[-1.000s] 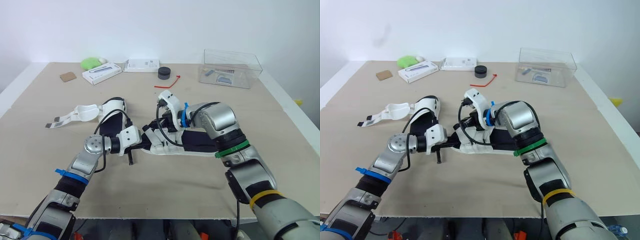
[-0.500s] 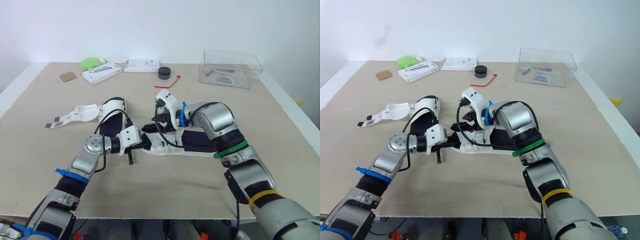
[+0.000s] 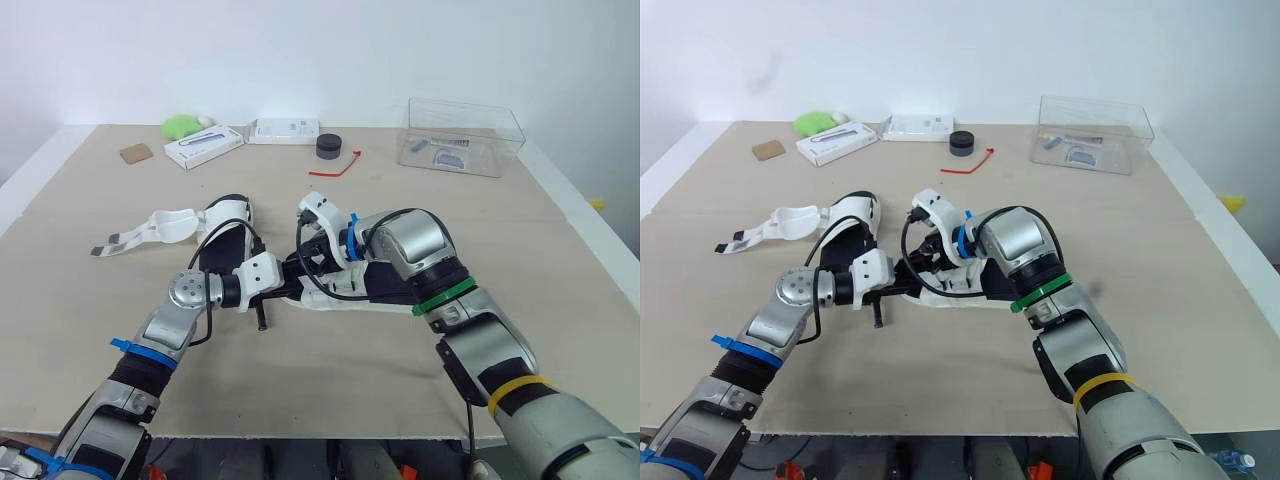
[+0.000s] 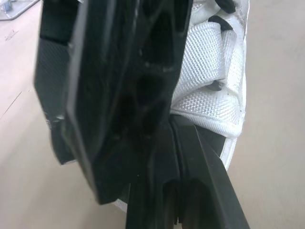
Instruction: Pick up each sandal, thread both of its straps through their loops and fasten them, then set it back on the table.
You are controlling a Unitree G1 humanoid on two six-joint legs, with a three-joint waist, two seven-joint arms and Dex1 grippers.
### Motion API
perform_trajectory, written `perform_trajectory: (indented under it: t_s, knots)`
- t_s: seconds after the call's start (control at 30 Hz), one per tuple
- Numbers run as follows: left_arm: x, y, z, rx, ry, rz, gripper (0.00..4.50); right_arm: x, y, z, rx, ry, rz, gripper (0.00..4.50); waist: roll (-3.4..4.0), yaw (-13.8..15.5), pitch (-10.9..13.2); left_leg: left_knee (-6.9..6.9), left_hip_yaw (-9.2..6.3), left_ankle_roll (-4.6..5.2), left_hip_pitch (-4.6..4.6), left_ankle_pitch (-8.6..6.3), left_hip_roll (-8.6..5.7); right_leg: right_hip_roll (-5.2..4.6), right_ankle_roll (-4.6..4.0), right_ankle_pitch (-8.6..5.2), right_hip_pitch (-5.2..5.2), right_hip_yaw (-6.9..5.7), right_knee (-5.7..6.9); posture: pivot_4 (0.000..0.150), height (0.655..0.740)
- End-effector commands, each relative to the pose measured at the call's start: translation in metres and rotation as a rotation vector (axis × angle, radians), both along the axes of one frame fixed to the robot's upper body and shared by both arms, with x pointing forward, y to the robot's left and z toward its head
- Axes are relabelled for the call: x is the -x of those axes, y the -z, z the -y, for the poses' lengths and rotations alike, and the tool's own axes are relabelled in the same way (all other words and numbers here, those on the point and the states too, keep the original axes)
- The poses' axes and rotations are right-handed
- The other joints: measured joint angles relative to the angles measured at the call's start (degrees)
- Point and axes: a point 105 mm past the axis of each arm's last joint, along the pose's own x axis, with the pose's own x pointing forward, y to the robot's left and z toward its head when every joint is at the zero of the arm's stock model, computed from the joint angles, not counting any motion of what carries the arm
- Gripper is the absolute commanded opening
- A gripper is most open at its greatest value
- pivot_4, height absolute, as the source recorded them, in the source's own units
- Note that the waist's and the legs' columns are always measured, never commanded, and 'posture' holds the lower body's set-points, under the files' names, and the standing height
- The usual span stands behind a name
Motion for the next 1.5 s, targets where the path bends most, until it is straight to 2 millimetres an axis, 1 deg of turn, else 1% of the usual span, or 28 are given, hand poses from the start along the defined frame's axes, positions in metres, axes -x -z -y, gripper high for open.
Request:
perform_trajectory:
  t_s: [0.03, 0.17, 0.2, 0.47, 0.6, 0.67, 0.77, 0.83, 0.93, 1.0, 1.13, 1.3, 1.5]
  knots:
    - [0.01, 0.041, -0.006, -0.114, -0.01, -0.12, 0.0, 0.001, -0.01, -0.005, -0.013, -0.024, 0.006, 2.29, 0.0, 0.0, 0.0, 0.0, -0.01, 0.0, 0.0, 0.0, 0.0, -0.03, -0.01, -0.01, 0.0, -0.01, 0.0, 0.15, 0.74]
    - [0.01, 0.041, -0.005, -0.113, -0.011, -0.12, 0.0, 0.001, -0.014, -0.006, -0.028, -0.02, 0.004, 0.3, 0.0, 0.0, 0.0, -0.02, -0.01, 0.0, 0.0, 0.0, 0.0, -0.06, -0.01, -0.02, 0.0, -0.02, 0.0, 0.15, 0.74]
    - [0.01, 0.041, -0.005, -0.113, -0.012, -0.12, 0.0, 0.001, -0.015, -0.006, -0.033, -0.019, 0.002, 0.05, 0.0, 0.0, 0.0, -0.02, -0.01, 0.0, 0.0, 0.0, 0.0, -0.07, 0.0, -0.02, 0.0, -0.02, 0.0, 0.15, 0.74]
    - [0.01, 0.041, -0.004, -0.112, -0.01, -0.122, 0.0, -0.002, -0.024, 0.0, -0.064, 0.004, 0.004, 0.05, 0.0, 0.0, 0.0, -0.02, -0.01, 0.0, -0.01, 0.0, -0.01, -0.07, -0.01, -0.02, 0.0, -0.03, 0.0, 0.15, 0.74]
    - [0.01, 0.042, -0.004, -0.112, -0.009, -0.123, 0.0, -0.005, -0.036, 0.007, -0.102, 0.041, 0.017, 0.05, 0.0, 0.0, 0.0, -0.02, -0.02, 0.0, -0.03, 0.0, -0.02, -0.07, -0.01, -0.02, -0.01, -0.03, 0.0, 0.15, 0.74]
    - [0.011, 0.042, -0.005, -0.112, -0.009, -0.123, 0.0, -0.007, -0.041, 0.012, -0.119, 0.067, 0.028, 0.05, 0.0, 0.0, 0.0, -0.02, -0.02, 0.0, -0.04, 0.0, -0.03, -0.1, -0.02, -0.01, -0.01, -0.04, -0.01, 0.15, 0.74]
    - [0.011, 0.042, -0.004, -0.112, -0.008, -0.127, 0.0, -0.011, -0.054, 0.033, -0.165, 0.164, 0.07, 0.05, 0.0, 0.02, 0.0, -0.02, -0.04, 0.0, -0.07, 0.0, -0.05, -0.17, -0.02, -0.01, -0.02, -0.05, -0.02, 0.15, 0.74]
    - [0.011, 0.043, -0.004, -0.112, -0.007, -0.127, 0.0, -0.009, -0.057, 0.039, -0.18, 0.196, 0.073, 0.05, 0.0, 0.0, 0.0, -0.02, -0.07, 0.0, -0.13, -0.01, -0.09, -0.23, -0.01, -0.01, -0.04, -0.07, -0.04, 0.15, 0.74]
    - [0.012, 0.042, -0.004, -0.111, -0.005, -0.128, 0.0, -0.004, -0.057, 0.047, -0.201, 0.243, 0.073, 0.05, 0.01, -0.05, 0.0, -0.03, -0.05, -0.01, -0.12, -0.01, -0.1, -0.26, 0.03, -0.02, -0.05, -0.04, -0.04, 0.15, 0.74]
    - [0.012, 0.042, -0.004, -0.112, -0.003, -0.128, 0.0, -0.001, -0.053, 0.052, -0.199, 0.27, 0.071, 0.05, 0.01, -0.03, 0.0, -0.02, -0.09, -0.01, -0.15, -0.01, -0.09, -0.25, 0.24, -0.15, -0.05, -0.04, -0.04, 0.15, 0.74]
    - [0.013, 0.043, -0.004, -0.115, 0.002, -0.128, 0.0, 0.002, -0.043, 0.059, -0.19, 0.317, 0.059, 0.05, 0.01, -0.03, 0.0, -0.03, -0.09, -0.01, -0.16, -0.01, -0.09, -0.25, 0.26, -0.16, -0.05, -0.04, -0.04, 0.15, 0.74]
    - [0.012, 0.042, -0.002, -0.115, 0.006, -0.126, 0.0, -0.004, -0.034, 0.065, -0.173, 0.376, 0.069, 0.05, 0.01, -0.03, 0.0, -0.03, -0.06, -0.01, -0.17, -0.01, -0.11, -0.25, 0.29, -0.17, -0.06, -0.05, -0.06, 0.15, 0.74]
    - [0.016, 0.043, -0.002, -0.115, 0.009, -0.129, 0.0, -0.011, -0.023, 0.075, -0.107, 0.42, 0.133, 0.05, 0.01, -0.03, 0.0, -0.03, -0.06, -0.01, -0.18, -0.01, -0.13, -0.22, 0.32, -0.19, -0.06, -0.06, -0.07, 0.15, 0.74]
